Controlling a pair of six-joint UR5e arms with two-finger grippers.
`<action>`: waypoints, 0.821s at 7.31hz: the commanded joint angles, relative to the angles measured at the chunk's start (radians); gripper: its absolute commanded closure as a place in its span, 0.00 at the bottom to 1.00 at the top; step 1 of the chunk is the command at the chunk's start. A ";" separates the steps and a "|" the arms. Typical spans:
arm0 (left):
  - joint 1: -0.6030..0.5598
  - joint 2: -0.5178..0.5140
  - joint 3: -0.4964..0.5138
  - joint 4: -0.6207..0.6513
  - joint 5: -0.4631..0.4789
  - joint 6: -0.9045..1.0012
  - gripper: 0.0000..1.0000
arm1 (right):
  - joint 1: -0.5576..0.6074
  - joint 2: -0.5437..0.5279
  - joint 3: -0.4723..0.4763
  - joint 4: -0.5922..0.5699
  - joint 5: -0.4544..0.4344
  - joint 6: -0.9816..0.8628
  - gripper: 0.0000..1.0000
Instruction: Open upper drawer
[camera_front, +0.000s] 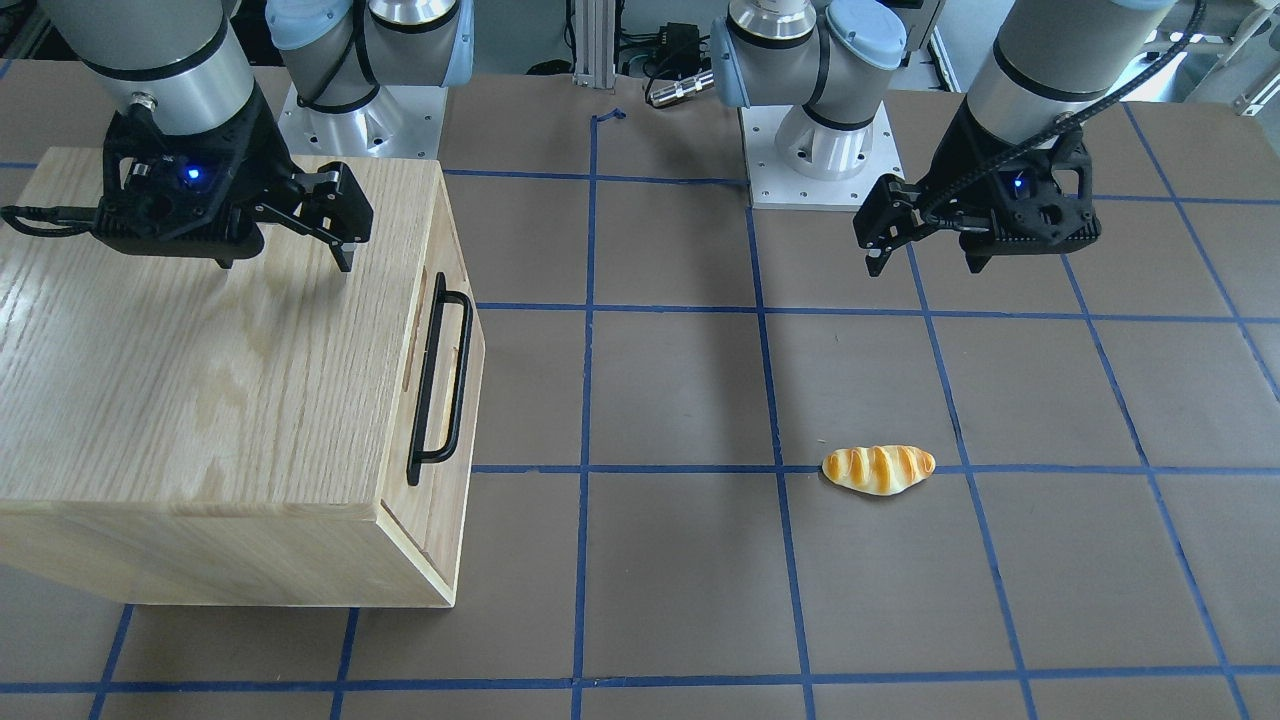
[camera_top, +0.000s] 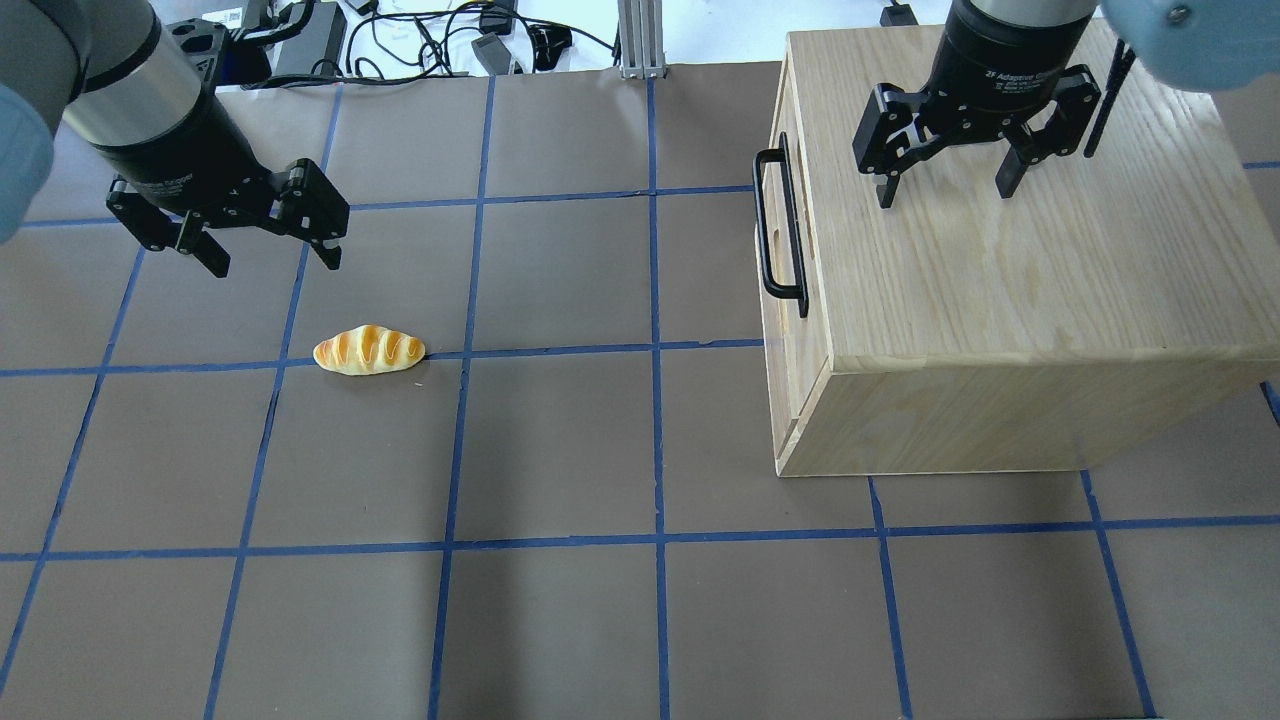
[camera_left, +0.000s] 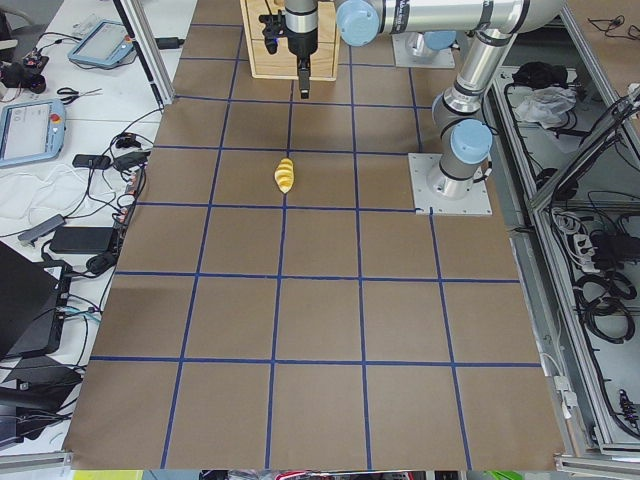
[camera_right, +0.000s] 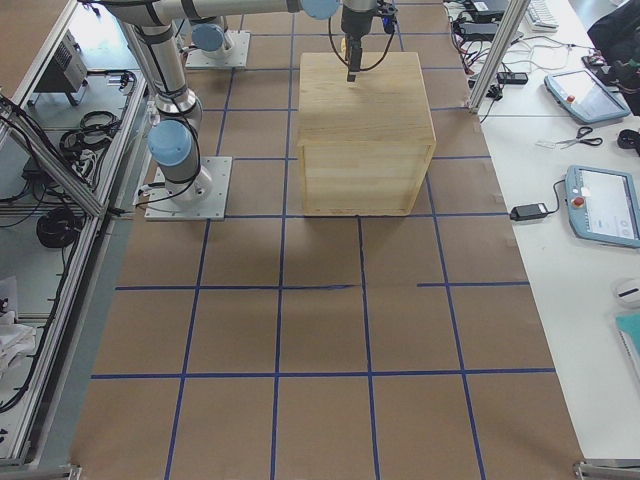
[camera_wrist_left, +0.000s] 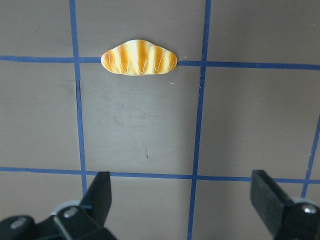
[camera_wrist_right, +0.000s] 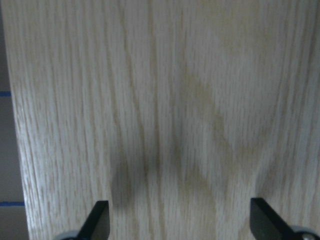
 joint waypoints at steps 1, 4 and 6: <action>0.002 -0.004 0.000 0.019 -0.007 -0.004 0.00 | 0.000 0.000 0.000 0.000 0.000 0.001 0.00; -0.015 -0.011 0.011 0.022 -0.004 0.007 0.00 | 0.000 0.000 0.000 0.000 0.000 0.001 0.00; -0.018 0.000 0.012 0.019 -0.003 0.007 0.00 | 0.000 0.000 0.000 0.000 0.000 0.001 0.00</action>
